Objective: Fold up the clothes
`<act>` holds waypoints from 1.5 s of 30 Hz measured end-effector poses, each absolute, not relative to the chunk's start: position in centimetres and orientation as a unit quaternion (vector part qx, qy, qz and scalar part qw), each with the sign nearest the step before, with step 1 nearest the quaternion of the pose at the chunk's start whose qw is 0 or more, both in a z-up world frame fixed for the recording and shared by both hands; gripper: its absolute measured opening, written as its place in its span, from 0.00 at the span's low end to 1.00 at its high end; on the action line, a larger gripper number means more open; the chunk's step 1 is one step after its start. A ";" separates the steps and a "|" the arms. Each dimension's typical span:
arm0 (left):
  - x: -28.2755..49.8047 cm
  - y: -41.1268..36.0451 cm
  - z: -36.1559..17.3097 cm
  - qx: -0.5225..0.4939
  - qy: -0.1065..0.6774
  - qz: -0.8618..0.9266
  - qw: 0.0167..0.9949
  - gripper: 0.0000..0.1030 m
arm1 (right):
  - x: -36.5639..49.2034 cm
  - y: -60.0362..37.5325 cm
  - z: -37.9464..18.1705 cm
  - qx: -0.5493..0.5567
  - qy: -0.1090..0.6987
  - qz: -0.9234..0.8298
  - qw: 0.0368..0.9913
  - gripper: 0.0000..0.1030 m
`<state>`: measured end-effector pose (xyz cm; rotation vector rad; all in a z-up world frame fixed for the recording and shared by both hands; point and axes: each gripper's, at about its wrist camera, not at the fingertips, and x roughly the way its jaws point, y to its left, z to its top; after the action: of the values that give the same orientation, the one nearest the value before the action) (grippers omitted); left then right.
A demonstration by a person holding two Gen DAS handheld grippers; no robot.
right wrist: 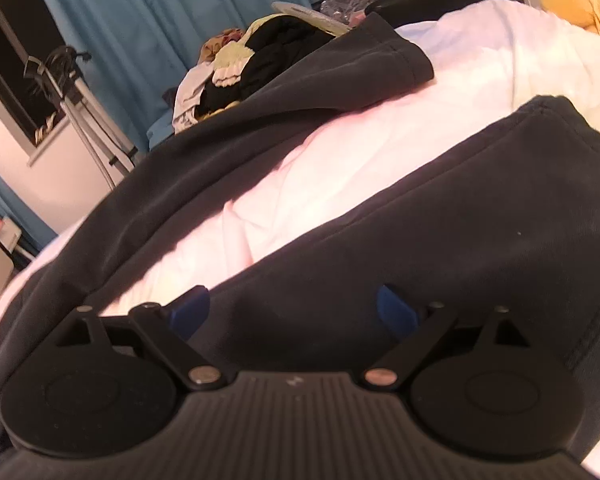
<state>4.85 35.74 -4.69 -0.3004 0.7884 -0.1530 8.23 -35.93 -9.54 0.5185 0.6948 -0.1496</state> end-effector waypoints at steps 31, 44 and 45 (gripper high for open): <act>18.5 31.2 2.2 -0.260 0.319 0.096 0.906 0.86 | 9.1 -34.8 -8.0 0.259 0.317 -0.019 0.912 0.89; 27.9 32.1 -3.2 -0.335 0.393 0.071 0.853 0.62 | 14.0 -33.7 -10.3 0.217 0.305 -0.028 0.927 0.89; 28.4 31.8 -3.6 -0.340 0.399 0.061 0.850 0.62 | 14.2 -33.9 -10.4 0.219 0.304 -0.030 0.927 0.89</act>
<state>28.39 31.84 -3.61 -0.7164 0.8397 0.1281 14.16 -33.87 -10.45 0.4500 0.6237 -0.0606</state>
